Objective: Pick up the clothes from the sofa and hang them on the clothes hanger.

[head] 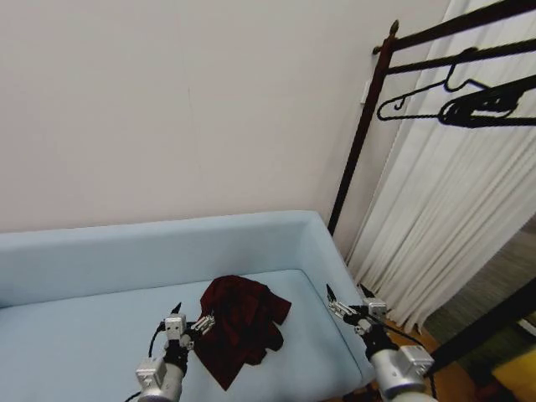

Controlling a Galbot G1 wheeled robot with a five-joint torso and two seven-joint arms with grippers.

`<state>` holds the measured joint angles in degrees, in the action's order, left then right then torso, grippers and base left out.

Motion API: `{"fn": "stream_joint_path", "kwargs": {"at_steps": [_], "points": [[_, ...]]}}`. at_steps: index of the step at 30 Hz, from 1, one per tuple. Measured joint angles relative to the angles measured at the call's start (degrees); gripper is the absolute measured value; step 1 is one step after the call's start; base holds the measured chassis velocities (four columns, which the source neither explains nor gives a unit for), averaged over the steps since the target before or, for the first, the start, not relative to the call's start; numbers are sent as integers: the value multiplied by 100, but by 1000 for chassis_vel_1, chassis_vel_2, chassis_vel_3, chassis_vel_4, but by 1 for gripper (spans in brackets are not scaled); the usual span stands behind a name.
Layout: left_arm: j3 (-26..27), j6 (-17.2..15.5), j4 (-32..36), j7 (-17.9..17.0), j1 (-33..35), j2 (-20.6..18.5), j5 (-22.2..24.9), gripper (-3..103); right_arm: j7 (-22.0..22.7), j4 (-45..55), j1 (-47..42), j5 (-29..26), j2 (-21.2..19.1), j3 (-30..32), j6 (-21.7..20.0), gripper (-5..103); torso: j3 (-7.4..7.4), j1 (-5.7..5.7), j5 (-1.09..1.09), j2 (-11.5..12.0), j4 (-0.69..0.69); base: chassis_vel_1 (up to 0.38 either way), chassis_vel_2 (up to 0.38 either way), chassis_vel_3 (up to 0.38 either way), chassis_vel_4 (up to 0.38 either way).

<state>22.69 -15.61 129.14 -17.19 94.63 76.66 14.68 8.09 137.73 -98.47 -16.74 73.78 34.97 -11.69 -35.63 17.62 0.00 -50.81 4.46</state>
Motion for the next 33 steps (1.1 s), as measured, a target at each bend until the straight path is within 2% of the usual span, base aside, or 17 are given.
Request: {"fn": "stream_joint_path", "kwargs": {"at_steps": [2, 4, 7, 9, 15, 18, 25, 33], "points": [[-283, -81, -217, -397, -160, -86, 117, 100, 98, 52, -204, -5, -131, -33, 150, 100, 0, 0, -1, 0, 0, 0, 0, 0, 0], [-404, -108, -290, -500, -225, -108, 149, 100, 125, 69, -271, 1, -170, -39, 201, 100, 0, 0, 0, 0, 0, 0, 0, 0, 0], [-922, -347, -701, -858, -698, -200, 349, 100, 233, 3, -196, -58, -425, -71, 186, 100, 0, 0, 0, 0, 0, 0, 0, 0, 0], [-1248, -474, -989, -969, -955, -222, 499, 100, 253, -60, -151, -118, -538, -72, 139, 100, 0, 0, 0, 0, 0, 0, 0, 0, 0], [-1764, -531, -1570, -1189, -1394, -194, 585, 100, 254, -207, -161, -234, -715, -66, 119, 100, 0, 0, 1, 0, 0, 0, 0, 0, 0], [-2076, -604, -1979, -1484, -1688, -82, 685, 100, 253, -340, -138, -245, -782, -59, 125, 100, 0, 0, 1, 0, 0, 0, 0, 0, 0], [-2319, -656, -2485, -1849, -1978, 103, 764, 100, 252, -396, -163, -216, -774, -61, 141, 100, 0, 0, 0, 0, 0, 0, 0, 0, 0], [-2301, -657, -2812, -1901, -2173, 162, 827, 100, 252, -462, -172, -193, -764, -73, 166, 100, 0, 1, 0, 0, 0, 0, 0, 0, 0]]}}
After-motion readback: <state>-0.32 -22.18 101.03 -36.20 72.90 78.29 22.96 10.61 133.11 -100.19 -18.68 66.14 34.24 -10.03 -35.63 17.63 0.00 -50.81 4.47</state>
